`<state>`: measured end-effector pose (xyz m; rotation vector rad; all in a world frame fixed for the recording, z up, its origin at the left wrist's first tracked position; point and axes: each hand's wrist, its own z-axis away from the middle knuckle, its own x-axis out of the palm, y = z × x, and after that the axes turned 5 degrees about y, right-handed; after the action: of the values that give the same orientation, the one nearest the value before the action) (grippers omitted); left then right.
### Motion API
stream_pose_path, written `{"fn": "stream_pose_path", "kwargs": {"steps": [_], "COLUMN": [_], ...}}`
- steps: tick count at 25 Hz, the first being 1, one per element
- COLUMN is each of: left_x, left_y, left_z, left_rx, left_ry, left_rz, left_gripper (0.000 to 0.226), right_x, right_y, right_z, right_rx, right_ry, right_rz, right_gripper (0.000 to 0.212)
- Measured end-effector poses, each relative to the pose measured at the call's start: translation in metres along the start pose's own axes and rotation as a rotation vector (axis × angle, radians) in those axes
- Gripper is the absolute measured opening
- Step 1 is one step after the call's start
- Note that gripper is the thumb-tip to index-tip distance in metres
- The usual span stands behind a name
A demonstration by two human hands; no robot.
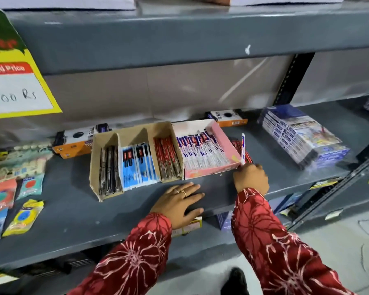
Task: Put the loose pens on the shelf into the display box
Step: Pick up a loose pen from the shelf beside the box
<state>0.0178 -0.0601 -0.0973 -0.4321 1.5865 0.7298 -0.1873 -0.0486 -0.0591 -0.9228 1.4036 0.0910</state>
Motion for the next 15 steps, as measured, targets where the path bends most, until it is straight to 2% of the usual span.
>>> {"fn": "stream_pose_path", "kwargs": {"steps": [6, 8, 10, 12, 15], "left_x": [0.002, 0.001, 0.000, -0.002, -0.012], "left_y": [0.000, 0.002, 0.004, 0.010, 0.022], "left_z": [0.002, 0.004, 0.007, 0.011, 0.007], "left_rx": [-0.013, -0.019, -0.018, -0.105, -0.451], "left_ry": [0.068, 0.076, 0.097, 0.192, 0.386], "left_rz": [0.022, 0.037, 0.065, 0.254, 0.837], "left_gripper": [0.067, 0.072, 0.076, 0.062, 0.029], "right_x": [-0.013, -0.011, -0.013, -0.018, -0.025], "right_y": [0.000, 0.002, 0.004, 0.002, -0.008], "right_z": [-0.009, -0.017, -0.025, -0.026, -0.016], "right_rx": [-0.011, 0.065, 0.175, 0.243, 0.161], "right_ry": [0.256, 0.275, 0.257, 0.215, 0.007], "right_rz": [-0.161, -0.346, -0.683, -0.893, -1.113], "right_gripper": [0.026, 0.025, 0.025, 0.018, 0.007]}}
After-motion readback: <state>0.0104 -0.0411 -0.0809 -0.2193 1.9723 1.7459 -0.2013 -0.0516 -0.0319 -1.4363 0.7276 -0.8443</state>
